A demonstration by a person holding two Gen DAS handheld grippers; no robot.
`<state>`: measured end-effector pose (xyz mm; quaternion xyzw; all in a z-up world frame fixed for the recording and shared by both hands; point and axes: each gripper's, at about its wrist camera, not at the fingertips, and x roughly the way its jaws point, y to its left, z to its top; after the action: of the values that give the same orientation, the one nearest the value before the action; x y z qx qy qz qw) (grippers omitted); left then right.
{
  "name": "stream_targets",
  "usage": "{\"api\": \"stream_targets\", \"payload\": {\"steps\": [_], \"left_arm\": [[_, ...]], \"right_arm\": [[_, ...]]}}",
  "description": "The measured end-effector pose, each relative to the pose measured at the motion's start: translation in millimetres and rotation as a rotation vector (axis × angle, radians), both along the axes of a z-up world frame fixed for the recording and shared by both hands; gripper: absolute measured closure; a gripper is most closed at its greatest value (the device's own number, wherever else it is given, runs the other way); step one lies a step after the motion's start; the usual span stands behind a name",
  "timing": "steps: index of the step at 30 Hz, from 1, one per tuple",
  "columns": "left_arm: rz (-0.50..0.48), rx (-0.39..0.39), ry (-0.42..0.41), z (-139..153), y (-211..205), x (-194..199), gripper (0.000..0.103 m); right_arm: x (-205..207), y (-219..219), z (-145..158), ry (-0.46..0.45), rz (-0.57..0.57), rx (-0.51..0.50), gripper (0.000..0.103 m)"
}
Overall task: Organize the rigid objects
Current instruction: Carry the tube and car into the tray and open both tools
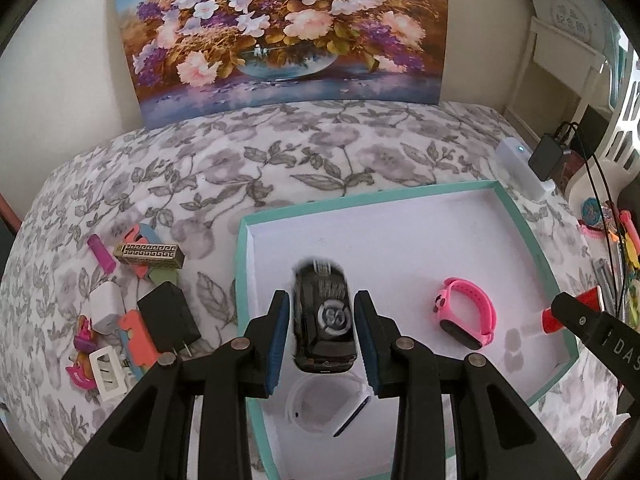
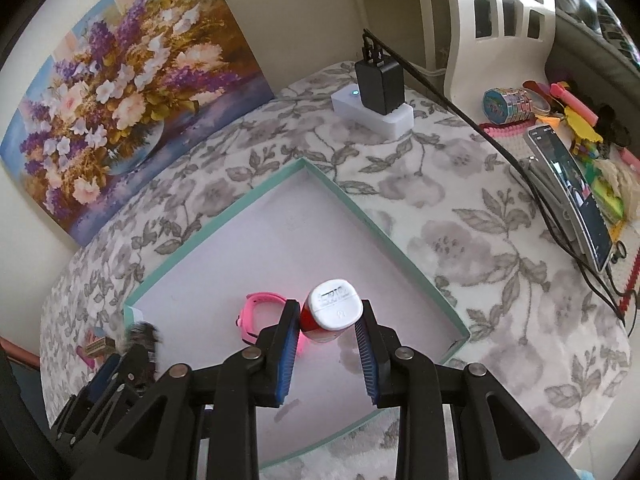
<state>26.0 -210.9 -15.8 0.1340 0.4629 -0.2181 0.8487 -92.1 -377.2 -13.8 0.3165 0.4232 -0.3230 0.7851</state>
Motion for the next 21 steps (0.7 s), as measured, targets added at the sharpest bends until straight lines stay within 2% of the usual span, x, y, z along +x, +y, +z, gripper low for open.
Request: {"api": "stream_targets", "payload": {"steps": [10,14,19,21], "left_arm": [[0.017,0.006,0.01,-1,4,2,0.067],[0.038,0.01,0.018,-1,8,4,0.056],[0.078,0.011,0.033,-3,17,9,0.05],[0.092,0.014,0.041,-4,20,11,0.046]], "right_arm": [[2,2,-2,0.036,0.006,-0.016,0.072],[3,2,-3,0.053,0.006,-0.021,0.072],[3,2,-4,0.064,0.004,-0.027,0.058],[3,3,-4,0.067,0.005,-0.03,0.057]]}}
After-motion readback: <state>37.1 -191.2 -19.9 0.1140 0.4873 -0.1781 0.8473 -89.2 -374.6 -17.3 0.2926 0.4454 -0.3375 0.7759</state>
